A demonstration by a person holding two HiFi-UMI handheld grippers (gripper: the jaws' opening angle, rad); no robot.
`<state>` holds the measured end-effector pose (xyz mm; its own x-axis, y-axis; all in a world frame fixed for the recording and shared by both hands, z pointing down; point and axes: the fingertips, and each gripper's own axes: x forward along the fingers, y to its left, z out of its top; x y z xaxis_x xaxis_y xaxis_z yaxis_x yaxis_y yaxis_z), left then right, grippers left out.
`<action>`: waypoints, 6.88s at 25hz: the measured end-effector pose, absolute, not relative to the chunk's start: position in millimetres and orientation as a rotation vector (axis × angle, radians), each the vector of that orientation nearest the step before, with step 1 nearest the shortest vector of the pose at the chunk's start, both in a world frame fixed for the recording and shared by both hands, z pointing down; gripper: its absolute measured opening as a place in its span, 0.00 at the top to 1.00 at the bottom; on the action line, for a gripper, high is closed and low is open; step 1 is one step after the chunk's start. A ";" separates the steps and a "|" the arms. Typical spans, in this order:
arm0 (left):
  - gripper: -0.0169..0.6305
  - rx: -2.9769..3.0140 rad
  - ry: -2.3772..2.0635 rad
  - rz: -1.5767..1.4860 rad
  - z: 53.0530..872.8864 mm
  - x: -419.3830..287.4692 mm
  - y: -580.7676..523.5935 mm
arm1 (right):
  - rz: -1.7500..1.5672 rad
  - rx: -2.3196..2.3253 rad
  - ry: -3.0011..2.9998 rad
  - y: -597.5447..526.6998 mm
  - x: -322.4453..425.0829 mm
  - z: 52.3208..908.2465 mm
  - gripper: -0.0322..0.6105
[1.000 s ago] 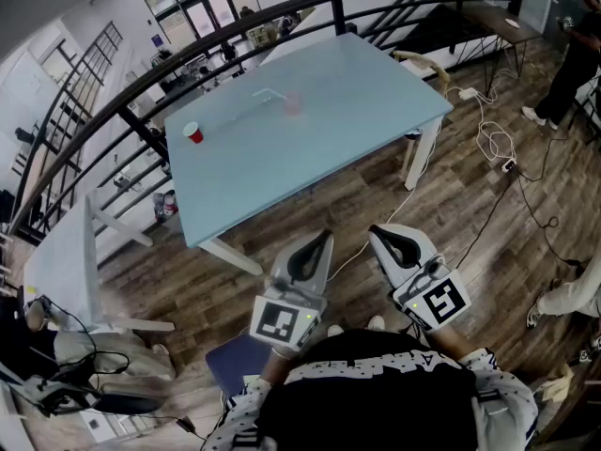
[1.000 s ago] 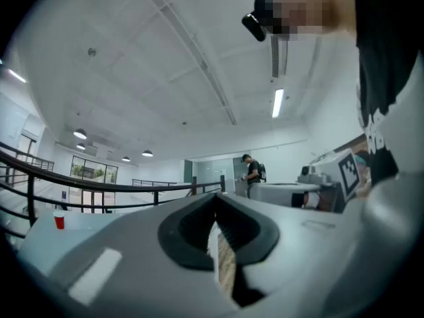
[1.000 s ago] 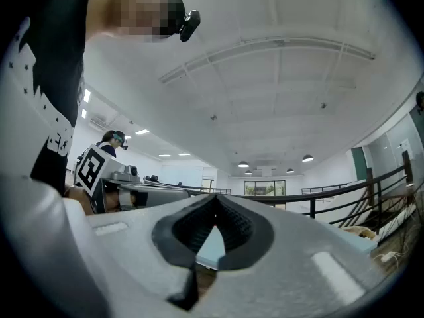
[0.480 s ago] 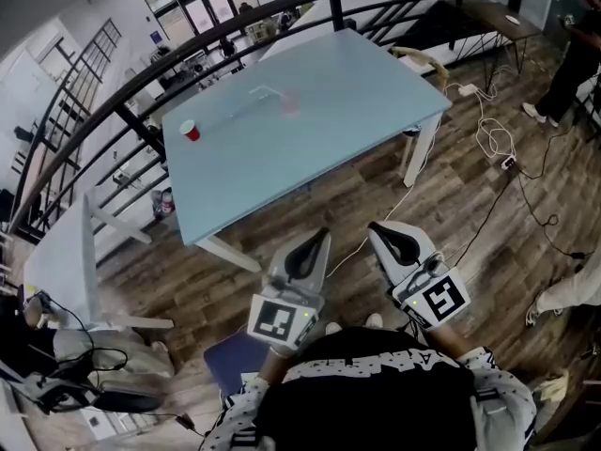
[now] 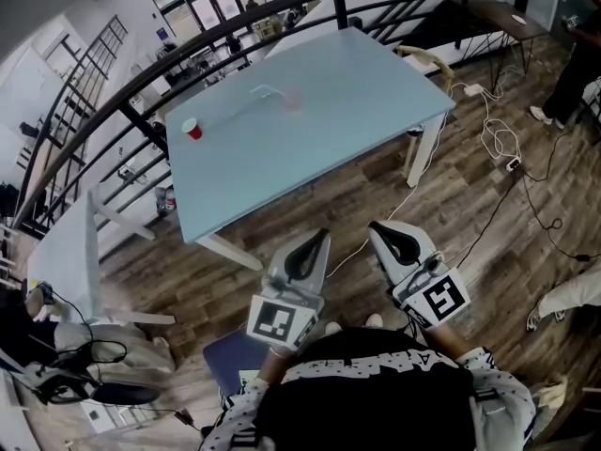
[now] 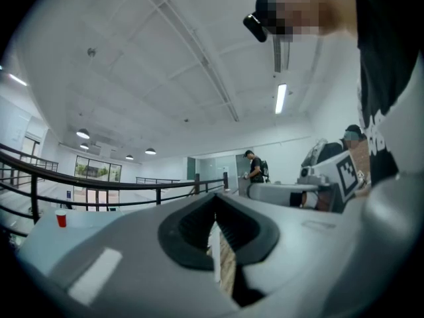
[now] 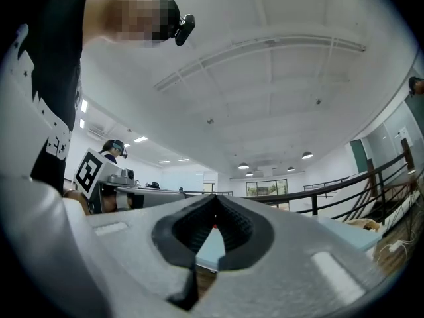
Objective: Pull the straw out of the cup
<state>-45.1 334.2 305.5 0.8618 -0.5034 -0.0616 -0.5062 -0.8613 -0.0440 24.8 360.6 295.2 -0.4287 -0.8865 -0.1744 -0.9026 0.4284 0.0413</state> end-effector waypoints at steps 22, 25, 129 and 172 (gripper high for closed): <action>0.99 -2.926 0.932 0.021 323.5 -7.4 358.4 | 0.083 -1.447 2.616 379.8 65.5 317.6 0.95; 0.99 -2.948 0.916 0.016 327.1 0.5 362.4 | 0.085 -1.450 2.613 387.7 71.3 319.5 0.95; 0.99 -3.082 0.981 0.017 364.8 -0.7 -68.5 | 0.068 -1.423 2.767 -66.7 65.1 359.6 0.95; 0.99 -2.911 1.323 -0.023 378.3 28.9 -143.9 | 0.111 -1.089 2.869 -158.0 97.0 371.8 0.95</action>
